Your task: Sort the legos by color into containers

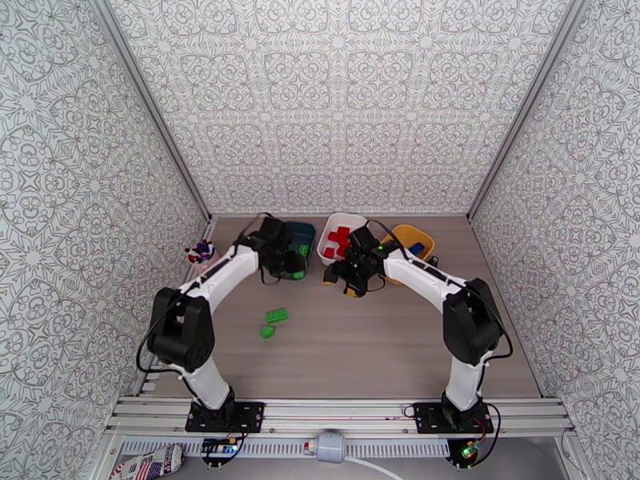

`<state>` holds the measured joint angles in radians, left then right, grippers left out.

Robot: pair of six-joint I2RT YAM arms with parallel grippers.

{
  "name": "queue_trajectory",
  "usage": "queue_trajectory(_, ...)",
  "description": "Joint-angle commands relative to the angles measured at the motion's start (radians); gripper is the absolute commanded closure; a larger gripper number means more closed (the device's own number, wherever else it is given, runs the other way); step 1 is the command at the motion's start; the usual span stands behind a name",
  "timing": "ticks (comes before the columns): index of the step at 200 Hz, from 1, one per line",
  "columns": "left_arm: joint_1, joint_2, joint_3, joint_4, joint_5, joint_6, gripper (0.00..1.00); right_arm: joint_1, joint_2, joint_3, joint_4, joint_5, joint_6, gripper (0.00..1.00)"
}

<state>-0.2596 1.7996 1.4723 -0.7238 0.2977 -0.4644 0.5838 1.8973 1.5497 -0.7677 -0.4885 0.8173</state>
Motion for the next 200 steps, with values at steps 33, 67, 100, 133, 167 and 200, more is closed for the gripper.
queue_trajectory(33, 0.033, 0.165, 0.289, -0.142, -0.072, 0.028, 0.36, 0.004, 0.02, 0.066, -0.108, -0.003, -0.061, 0.22)
queue_trajectory(67, 0.012, 0.109, 0.26, -0.173, -0.143, 0.052, 0.33, 0.004, -0.009, 0.017, -0.113, 0.017, -0.072, 0.22)
queue_trajectory(100, -0.013, -0.039, 0.079, -0.146, -0.207, 0.035, 0.31, 0.004, -0.051, -0.066, -0.09, 0.025, -0.073, 0.22)
queue_trajectory(133, -0.042, -0.216, -0.164, -0.12, -0.282, -0.048, 0.28, 0.011, -0.088, -0.143, -0.07, 0.025, -0.077, 0.21)
queue_trajectory(167, -0.083, -0.379, -0.413, -0.084, -0.316, -0.175, 0.24, 0.035, -0.127, -0.221, -0.037, 0.028, -0.066, 0.2)
queue_trajectory(200, -0.109, -0.436, -0.573, -0.058, -0.305, -0.257, 0.23, 0.078, -0.178, -0.32, 0.036, 0.03, -0.011, 0.19)
